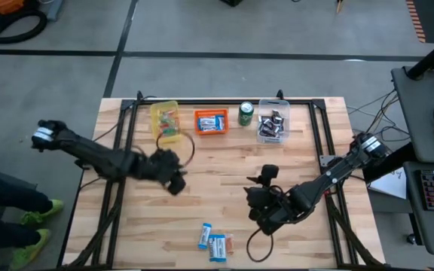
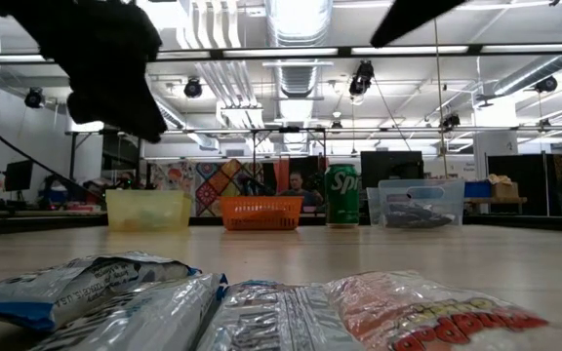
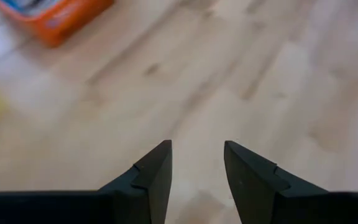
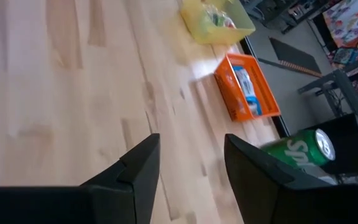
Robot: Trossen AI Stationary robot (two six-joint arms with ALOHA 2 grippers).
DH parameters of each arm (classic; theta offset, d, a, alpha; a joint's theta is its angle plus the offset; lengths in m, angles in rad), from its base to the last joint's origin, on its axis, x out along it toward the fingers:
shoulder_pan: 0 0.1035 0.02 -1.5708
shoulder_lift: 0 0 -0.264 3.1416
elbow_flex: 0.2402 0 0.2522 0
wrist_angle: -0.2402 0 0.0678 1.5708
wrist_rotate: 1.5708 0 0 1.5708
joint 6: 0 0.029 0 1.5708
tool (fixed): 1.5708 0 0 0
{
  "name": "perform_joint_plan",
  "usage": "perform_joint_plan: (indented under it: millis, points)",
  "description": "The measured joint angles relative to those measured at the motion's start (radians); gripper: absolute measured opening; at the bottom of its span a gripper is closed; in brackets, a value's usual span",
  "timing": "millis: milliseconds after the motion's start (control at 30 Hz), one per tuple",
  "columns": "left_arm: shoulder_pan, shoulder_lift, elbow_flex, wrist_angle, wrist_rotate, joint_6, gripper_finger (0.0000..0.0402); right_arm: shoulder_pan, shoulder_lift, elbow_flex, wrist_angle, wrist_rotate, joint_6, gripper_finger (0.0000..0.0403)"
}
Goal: Organize candy in baskets
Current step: Put the white chocolate into the orange bin
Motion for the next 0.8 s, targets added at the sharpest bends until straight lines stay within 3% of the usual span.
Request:
perform_joint_plan:
  millis: [100, 200, 467, 567, 800]
  points:
    - [-0.133, 0.058, 0.000, 0.082, -0.100, -0.078, 0.0127, 0.000, -0.050, -0.080, 0.038, -0.002, 0.009, 0.0163]
    - [-0.217, 0.118, 0.000, 0.165, -0.134, -0.153, 0.0123, 0.000, -0.104, -0.158, 0.100, -0.051, 0.004, 0.0159]
    - [-0.274, 0.329, 0.030, 0.381, -0.138, -0.266, 0.0109, 0.000, -0.255, -0.357, 0.358, -0.252, -0.070, 0.0159]
    - [-0.275, 0.425, 0.118, 0.333, -0.105, -0.282, 0.0104, 0.000, -0.298, -0.413, 0.408, -0.263, -0.065, 0.0158]
    - [-0.307, 0.609, 0.405, -0.058, -0.052, -0.381, 0.0098, 0.000, -0.323, -0.452, 0.447, -0.264, -0.050, 0.0156]
